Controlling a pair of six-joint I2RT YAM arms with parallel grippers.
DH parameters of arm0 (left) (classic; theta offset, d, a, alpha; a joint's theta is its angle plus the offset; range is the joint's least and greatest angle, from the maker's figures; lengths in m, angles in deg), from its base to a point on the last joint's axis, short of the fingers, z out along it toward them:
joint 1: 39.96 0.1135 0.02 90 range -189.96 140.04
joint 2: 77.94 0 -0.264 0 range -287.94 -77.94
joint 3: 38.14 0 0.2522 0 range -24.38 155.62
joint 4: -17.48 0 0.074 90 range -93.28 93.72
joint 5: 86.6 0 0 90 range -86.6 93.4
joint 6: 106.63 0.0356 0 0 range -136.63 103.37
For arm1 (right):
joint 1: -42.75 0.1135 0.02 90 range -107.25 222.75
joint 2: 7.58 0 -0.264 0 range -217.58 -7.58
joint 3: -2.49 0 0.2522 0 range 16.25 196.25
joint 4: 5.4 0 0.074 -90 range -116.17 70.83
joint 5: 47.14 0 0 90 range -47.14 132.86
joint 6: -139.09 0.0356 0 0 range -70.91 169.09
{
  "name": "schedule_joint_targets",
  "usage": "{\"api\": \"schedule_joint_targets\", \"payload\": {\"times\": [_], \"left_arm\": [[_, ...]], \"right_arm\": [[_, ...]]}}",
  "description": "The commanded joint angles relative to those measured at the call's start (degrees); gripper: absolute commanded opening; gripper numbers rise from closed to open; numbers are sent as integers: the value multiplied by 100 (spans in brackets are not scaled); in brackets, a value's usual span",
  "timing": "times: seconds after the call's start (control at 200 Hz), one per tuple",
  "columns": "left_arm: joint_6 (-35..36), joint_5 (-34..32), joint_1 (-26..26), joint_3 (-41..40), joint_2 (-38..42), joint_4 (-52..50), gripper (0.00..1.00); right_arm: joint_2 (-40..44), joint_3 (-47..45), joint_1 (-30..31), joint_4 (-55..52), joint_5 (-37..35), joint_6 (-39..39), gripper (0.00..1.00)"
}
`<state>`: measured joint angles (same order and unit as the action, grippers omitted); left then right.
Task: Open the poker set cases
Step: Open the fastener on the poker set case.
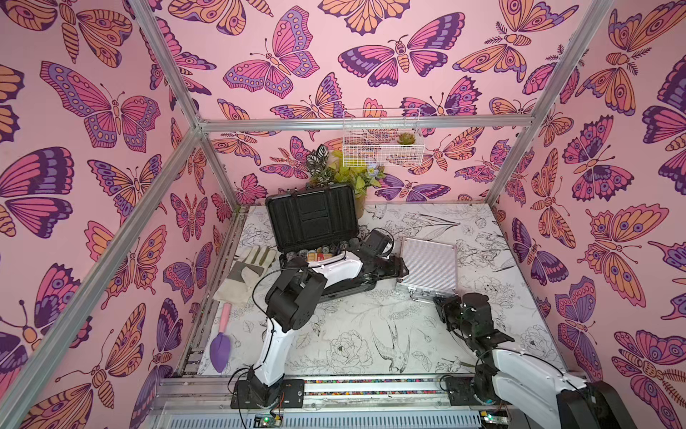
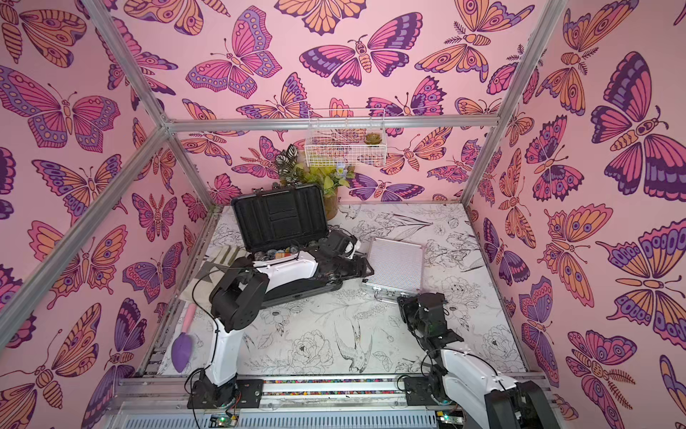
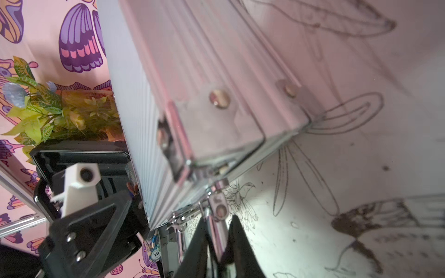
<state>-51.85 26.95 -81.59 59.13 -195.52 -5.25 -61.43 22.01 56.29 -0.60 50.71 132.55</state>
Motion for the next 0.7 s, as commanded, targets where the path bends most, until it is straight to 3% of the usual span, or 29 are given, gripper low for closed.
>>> {"api": "schedule_joint_targets", "payload": {"times": [0.0, 0.12, 0.345, 0.436, 0.566, 0.696], "left_arm": [[1633, -1022, -7, -223, 830, -58, 72], [3314, -1162, -218, -716, 1311, 410, 76], [6060, 189, -575, -2137, 1964, 1888, 81], [7163, 102, -858, -2326, 1926, 1884, 83], [7855, -360, -1172, -2242, 1625, 1941, 84], [8230, -317, -1362, -2122, 1434, 2015, 84]], "right_arm": [[-214, 287, -147, -331, 416, 248, 0], [-376, 351, -184, -228, 711, 383, 0], [-92, 324, -183, -323, 891, 610, 0], [195, 396, -185, -593, 902, 577, 0], [528, 461, -185, -977, 866, 528, 0], [579, 461, -185, -932, 1046, 598, 0]]}}
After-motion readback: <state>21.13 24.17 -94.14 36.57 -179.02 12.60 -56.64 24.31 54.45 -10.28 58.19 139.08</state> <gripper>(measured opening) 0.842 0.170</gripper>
